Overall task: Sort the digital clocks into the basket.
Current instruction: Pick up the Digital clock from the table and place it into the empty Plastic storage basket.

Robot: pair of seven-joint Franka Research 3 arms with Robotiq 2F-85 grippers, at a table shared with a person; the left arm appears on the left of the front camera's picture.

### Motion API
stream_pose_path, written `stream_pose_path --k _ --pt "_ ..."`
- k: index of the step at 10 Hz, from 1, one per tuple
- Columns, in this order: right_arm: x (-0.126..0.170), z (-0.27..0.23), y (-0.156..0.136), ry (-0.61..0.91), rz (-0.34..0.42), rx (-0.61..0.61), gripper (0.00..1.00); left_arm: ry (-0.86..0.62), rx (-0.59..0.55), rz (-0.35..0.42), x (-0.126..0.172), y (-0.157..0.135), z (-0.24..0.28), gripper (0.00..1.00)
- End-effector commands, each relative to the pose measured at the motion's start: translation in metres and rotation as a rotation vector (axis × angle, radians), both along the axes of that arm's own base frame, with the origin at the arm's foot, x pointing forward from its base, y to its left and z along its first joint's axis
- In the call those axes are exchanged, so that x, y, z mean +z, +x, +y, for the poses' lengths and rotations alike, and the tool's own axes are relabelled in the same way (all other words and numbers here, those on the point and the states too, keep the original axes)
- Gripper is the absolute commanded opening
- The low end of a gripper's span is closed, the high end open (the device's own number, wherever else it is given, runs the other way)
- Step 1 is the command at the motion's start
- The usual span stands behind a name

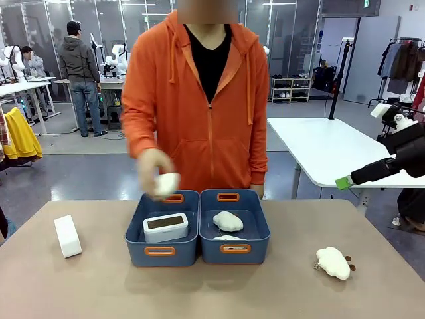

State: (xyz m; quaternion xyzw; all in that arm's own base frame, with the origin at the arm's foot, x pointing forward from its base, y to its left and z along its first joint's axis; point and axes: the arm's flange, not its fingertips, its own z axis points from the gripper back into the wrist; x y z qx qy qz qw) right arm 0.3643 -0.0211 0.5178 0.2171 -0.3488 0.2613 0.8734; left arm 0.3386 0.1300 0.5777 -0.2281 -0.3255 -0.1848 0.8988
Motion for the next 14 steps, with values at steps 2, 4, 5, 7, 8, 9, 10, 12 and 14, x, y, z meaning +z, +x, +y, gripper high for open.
stream_pose_path --k 2,4,5,7,8,9,10,12,14 --pt "-0.001 0.002 -0.004 0.005 0.019 -0.006 1.0 0.004 0.061 0.039 -0.003 0.016 -0.013 1.0" --pt "-0.001 0.002 -0.004 0.005 0.019 -0.006 1.0 0.134 0.277 0.335 -0.008 0.054 -0.057 1.0" --pt "-0.001 0.002 -0.004 0.005 0.019 -0.006 1.0 0.219 0.331 0.422 -0.015 0.073 -0.078 1.0" --pt "-0.001 0.002 -0.004 0.005 0.019 -0.006 1.0 0.378 0.483 0.56 -0.058 0.12 -0.108 1.0" --pt "-0.001 0.002 -0.004 0.005 0.019 -0.006 1.0 0.379 0.595 0.589 -0.082 0.136 -0.118 1.0" --pt "-0.001 0.002 -0.004 0.005 0.019 -0.006 1.0 0.384 0.711 0.544 -0.105 0.148 -0.127 1.0" --pt "-0.001 0.002 -0.004 0.005 0.019 -0.006 1.0 0.336 0.755 0.595 -0.123 0.155 -0.131 1.0" --pt "-0.001 0.002 -0.004 0.005 0.019 -0.006 1.0 0.19 0.786 0.614 -0.146 0.175 -0.131 1.0" --pt "-0.001 0.002 -0.004 0.005 0.019 -0.006 1.0 0.126 0.82 0.603 -0.17 0.189 -0.129 1.0"
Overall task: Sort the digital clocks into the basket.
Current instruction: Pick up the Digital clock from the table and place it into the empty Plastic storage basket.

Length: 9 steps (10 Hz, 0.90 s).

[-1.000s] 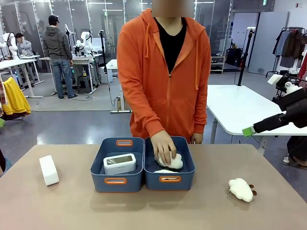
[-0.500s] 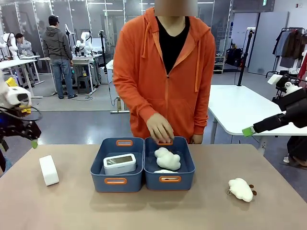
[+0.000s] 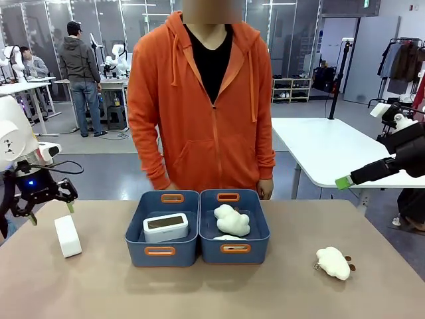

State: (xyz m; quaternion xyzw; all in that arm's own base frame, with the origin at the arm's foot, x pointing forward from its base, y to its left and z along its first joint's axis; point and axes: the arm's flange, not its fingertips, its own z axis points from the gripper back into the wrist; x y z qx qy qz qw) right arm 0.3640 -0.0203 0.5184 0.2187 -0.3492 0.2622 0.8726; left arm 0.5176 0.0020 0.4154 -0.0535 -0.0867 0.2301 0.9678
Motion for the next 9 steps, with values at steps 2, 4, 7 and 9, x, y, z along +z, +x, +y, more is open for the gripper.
stream_pose_path --k 2,4,7,9 --pt "-0.001 0.001 -0.004 0.002 0.019 -0.009 1.0 -0.029 0.06 -0.034 -0.028 0.026 -0.001 1.0" --pt "-0.001 0.001 -0.004 0.002 0.019 -0.009 1.0 -0.032 0.085 0.016 -0.042 0.033 -0.001 1.0" --pt "-0.001 0.001 -0.004 0.002 0.019 -0.009 1.0 0.001 0.106 0.1 -0.076 0.043 0.003 1.0" --pt "-0.001 0.001 -0.004 0.002 0.019 -0.009 1.0 0.017 0.104 0.114 -0.087 0.045 0.005 0.71"
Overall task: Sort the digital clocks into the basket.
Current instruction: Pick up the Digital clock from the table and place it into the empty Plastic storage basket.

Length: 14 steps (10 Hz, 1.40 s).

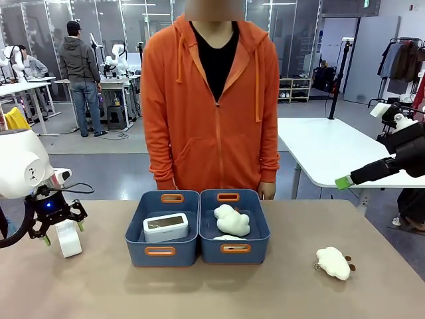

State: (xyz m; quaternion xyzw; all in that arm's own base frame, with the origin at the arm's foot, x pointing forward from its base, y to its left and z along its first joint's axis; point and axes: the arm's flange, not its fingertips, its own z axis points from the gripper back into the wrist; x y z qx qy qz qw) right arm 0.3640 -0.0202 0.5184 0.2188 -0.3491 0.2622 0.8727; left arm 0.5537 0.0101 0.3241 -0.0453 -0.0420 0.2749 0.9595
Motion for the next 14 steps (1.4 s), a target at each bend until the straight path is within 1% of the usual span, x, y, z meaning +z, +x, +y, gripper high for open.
stream_pose_path --k 1,2,3,5,6,7,8,9,10,11,12,13,14 --pt "-0.001 0.001 -0.004 0.002 0.019 -0.009 1.0 0.023 -0.01 0.052 -0.002 0.01 -0.002 0.43" --pt "-0.001 0.001 -0.004 0.002 0.019 -0.009 1.0 0.026 -0.015 0.058 -0.004 0.008 0.0 0.13" --pt "-0.001 0.001 -0.004 0.002 0.019 -0.009 1.0 0.019 -0.018 0.053 0.0 0.007 0.0 0.0" --pt "-0.001 0.001 -0.004 0.002 0.019 -0.009 1.0 0.027 -0.032 0.041 0.008 0.003 -0.001 0.0" --pt "-0.001 0.001 -0.004 0.002 0.019 -0.009 1.0 0.022 -0.06 0.034 0.022 -0.001 -0.003 0.07" --pt "-0.001 0.001 -0.004 0.002 0.019 -0.009 1.0 0.045 -0.165 0.018 0.051 -0.011 -0.006 0.15" --pt "-0.001 0.001 -0.004 0.002 0.019 -0.009 1.0 0.021 -0.347 -0.048 0.093 -0.027 -0.01 0.15" --pt "-0.001 0.001 -0.004 0.002 0.019 -0.009 1.0 -0.018 -0.511 -0.072 0.121 -0.042 -0.018 0.15" --pt "-0.001 0.001 -0.004 0.002 0.019 -0.009 1.0 -0.109 -0.645 -0.112 0.139 -0.051 -0.035 0.15" --pt "-0.001 0.001 -0.004 0.002 0.019 -0.009 1.0 -0.162 -0.74 -0.128 0.142 -0.056 -0.062 0.15" --pt "-0.001 0.001 -0.004 0.002 0.019 -0.009 1.0 -0.183 -0.795 -0.133 0.134 -0.059 -0.093 0.15" --pt "-0.001 0.001 -0.004 0.002 0.019 -0.009 1.0 -0.211 -0.805 -0.135 0.125 -0.065 -0.128 0.15" --pt "-0.001 0.001 -0.004 0.002 0.019 -0.009 1.0 -0.198 -0.807 -0.155 0.119 -0.063 -0.155 0.15"
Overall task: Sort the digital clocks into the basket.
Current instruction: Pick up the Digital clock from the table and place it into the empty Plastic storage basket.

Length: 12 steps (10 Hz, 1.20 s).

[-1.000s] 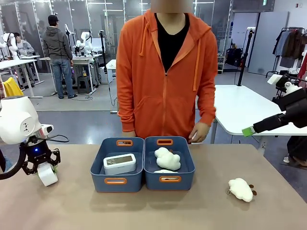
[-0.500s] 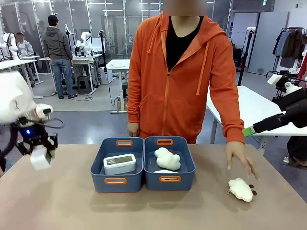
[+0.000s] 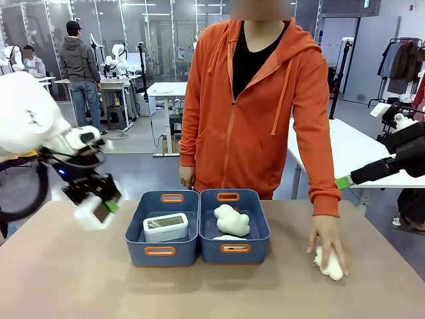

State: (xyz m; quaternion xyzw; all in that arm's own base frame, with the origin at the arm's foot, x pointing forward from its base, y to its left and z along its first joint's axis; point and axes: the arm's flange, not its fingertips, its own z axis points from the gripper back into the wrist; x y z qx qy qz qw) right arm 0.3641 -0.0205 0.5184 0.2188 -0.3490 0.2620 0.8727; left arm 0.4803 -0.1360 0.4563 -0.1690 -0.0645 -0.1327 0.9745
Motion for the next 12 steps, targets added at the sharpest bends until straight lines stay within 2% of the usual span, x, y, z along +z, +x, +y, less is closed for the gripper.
stream_pose_path --k 1,2,3,5,7,8,9,10,11,12 --pt "-0.001 0.001 -0.004 0.002 0.019 -0.009 1.0 -0.01 0.01 -0.012 -0.021 0.019 -0.031 0.15" --pt "-0.001 0.001 -0.004 0.002 0.019 -0.009 1.0 -0.03 0.016 0.004 -0.029 0.029 -0.054 0.15" --pt "-0.001 0.001 -0.004 0.002 0.019 -0.009 1.0 -0.036 0.012 -0.029 -0.038 0.04 -0.076 0.15" --pt "-0.001 0.001 -0.004 0.002 0.019 -0.009 1.0 -0.087 0.048 -0.023 -0.05 0.063 -0.088 0.15" --pt "-0.001 0.001 -0.004 0.002 0.019 -0.009 1.0 -0.075 0.068 -0.013 -0.055 0.08 -0.089 0.15" --pt "-0.001 0.001 -0.004 0.002 0.019 -0.009 1.0 -0.066 0.081 0.002 -0.062 0.082 -0.086 0.61" --pt "-0.001 0.001 -0.004 0.002 0.019 -0.009 1.0 -0.074 0.077 0.009 -0.06 0.081 -0.084 0.81" --pt "-0.001 0.001 -0.004 0.002 0.019 -0.009 1.0 -0.081 0.08 0.005 -0.054 0.078 -0.083 0.88" --pt "-0.001 0.001 -0.004 0.002 0.019 -0.009 1.0 -0.089 0.074 -0.007 -0.049 0.076 -0.08 1.0" --pt "-0.001 0.001 -0.004 0.002 0.019 -0.009 1.0 -0.103 0.08 -0.015 -0.042 0.074 -0.076 1.0"
